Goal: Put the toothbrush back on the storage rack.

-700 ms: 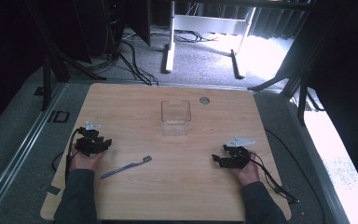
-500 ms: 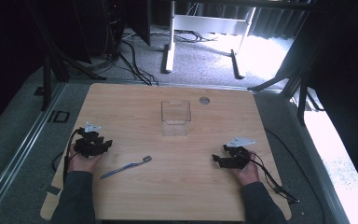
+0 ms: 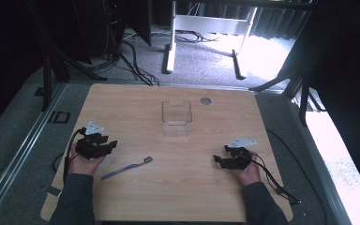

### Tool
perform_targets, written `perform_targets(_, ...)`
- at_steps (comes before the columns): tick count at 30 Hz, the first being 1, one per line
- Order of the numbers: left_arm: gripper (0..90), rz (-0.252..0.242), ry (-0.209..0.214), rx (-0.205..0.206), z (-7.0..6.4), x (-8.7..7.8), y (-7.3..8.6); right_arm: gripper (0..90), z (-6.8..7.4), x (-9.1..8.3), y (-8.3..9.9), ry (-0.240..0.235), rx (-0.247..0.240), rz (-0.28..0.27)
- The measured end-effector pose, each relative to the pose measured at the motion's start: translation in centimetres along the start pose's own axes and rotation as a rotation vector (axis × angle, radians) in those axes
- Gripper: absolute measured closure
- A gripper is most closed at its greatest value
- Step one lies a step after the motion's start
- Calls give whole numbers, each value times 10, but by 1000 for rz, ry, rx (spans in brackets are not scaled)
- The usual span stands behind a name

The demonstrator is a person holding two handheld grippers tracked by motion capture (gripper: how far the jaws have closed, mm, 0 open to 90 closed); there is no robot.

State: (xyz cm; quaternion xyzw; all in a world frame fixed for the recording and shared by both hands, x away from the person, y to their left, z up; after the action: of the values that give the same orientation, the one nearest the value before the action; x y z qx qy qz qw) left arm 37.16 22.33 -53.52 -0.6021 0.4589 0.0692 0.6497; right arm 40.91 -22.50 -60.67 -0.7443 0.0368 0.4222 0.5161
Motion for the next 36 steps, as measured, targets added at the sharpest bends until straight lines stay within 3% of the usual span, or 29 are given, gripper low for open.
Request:
perform_targets(11,558,-4,45,61,-17,-10,-15,292,0,0,0,0,2,1)
perform_targets(23,582,9,66,74,-22,-14,-17,291,0,0,0,0,1,1)
perform_targets(27,596,13,102,76,-26,-16,-19,291,0,0,0,0,1,1)
perform_targets(36,591,11,127,95,-31,-21,-23,291,0,0,0,0,1,0)
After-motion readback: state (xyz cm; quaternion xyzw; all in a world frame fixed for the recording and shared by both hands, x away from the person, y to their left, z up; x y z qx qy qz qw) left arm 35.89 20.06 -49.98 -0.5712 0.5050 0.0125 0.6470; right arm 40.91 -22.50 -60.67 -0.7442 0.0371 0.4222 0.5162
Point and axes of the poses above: each handheld gripper's, and its own axes: x roughly forward along the jaws, y roughly out of its underside, z roughly to its left, the point moved 7 cm from there along x, roughly forward along the jaws, and after that the axes turned 9 degrees about y, right-handed, at the moved point
